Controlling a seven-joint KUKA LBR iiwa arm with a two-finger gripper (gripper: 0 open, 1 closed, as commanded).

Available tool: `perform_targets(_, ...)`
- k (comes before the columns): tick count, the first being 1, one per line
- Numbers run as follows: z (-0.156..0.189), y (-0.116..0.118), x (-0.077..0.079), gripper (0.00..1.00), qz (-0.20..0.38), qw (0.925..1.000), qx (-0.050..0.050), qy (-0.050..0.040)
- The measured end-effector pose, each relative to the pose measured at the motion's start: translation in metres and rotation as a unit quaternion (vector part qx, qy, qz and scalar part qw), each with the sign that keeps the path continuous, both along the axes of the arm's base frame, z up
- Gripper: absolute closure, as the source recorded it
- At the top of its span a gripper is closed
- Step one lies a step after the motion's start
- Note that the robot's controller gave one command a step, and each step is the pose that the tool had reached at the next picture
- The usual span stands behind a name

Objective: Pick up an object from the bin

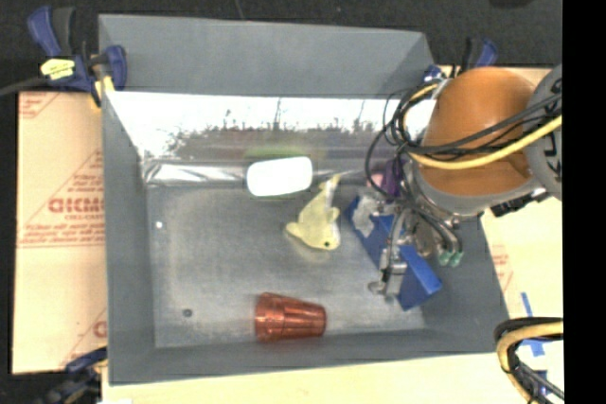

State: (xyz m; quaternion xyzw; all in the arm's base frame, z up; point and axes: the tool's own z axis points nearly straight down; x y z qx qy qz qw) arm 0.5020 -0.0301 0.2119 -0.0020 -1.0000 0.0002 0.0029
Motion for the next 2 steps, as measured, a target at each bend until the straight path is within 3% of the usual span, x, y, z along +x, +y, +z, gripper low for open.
perform_targets(1,0.004,0.000,0.002,0.00,0.000,1.0000,-0.001,-0.0043)
perform_targets(2,-0.020,0.021,0.006,0.00,-0.101,0.9949,-0.001,-0.0072)
